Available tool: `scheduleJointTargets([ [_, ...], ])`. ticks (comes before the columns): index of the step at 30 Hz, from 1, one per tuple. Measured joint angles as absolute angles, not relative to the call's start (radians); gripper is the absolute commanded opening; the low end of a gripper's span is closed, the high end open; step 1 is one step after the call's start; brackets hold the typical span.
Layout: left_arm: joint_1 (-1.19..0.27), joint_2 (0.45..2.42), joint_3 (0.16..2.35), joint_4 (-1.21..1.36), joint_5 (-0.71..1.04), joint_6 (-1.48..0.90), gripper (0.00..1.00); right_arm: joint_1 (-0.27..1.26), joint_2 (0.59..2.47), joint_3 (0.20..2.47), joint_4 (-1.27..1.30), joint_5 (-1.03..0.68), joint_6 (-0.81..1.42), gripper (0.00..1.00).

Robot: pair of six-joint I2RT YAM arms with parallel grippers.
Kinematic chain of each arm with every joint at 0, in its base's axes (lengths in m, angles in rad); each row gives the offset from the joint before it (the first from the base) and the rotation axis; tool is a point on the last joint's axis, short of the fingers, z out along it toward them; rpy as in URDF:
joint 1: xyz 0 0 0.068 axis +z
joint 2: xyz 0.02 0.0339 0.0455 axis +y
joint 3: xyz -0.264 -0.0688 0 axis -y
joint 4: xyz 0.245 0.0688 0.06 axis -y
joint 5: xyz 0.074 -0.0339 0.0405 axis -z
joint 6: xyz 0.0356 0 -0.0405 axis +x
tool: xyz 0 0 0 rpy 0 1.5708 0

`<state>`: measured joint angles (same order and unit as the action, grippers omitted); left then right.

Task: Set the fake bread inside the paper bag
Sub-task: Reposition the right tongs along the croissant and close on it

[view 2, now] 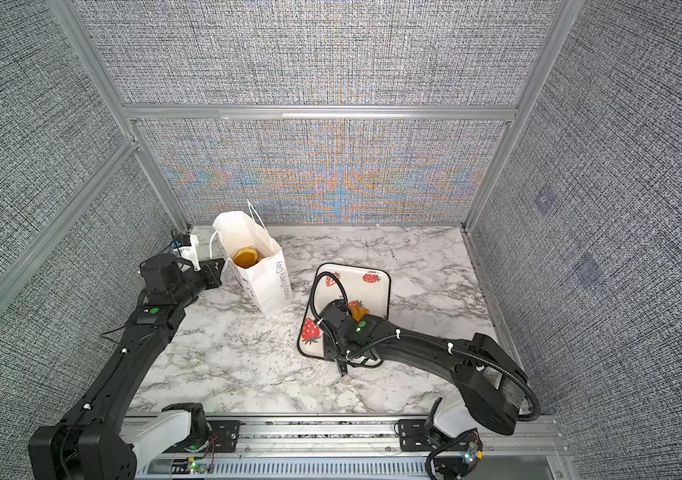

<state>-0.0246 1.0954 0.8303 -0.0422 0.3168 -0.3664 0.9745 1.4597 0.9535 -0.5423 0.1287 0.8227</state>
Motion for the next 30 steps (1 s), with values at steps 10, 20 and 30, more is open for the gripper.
scheduleJointTargets([
  [10, -0.025, 1.095, 0.830, -0.042, 0.317, -0.367, 0.00, 0.956, 1.326, 0.916, -0.665, 0.176, 0.815, 0.50],
  [20, -0.025, 1.091, 0.830, -0.042, 0.317, -0.367, 0.00, 0.941, 1.176, 0.895, -0.789, 0.177, 0.857, 0.50],
  [30, -0.025, 1.088, 0.830, -0.042, 0.321, -0.367, 0.00, 0.934, 1.126, 0.910, -0.930, 0.214, 0.974, 0.51],
])
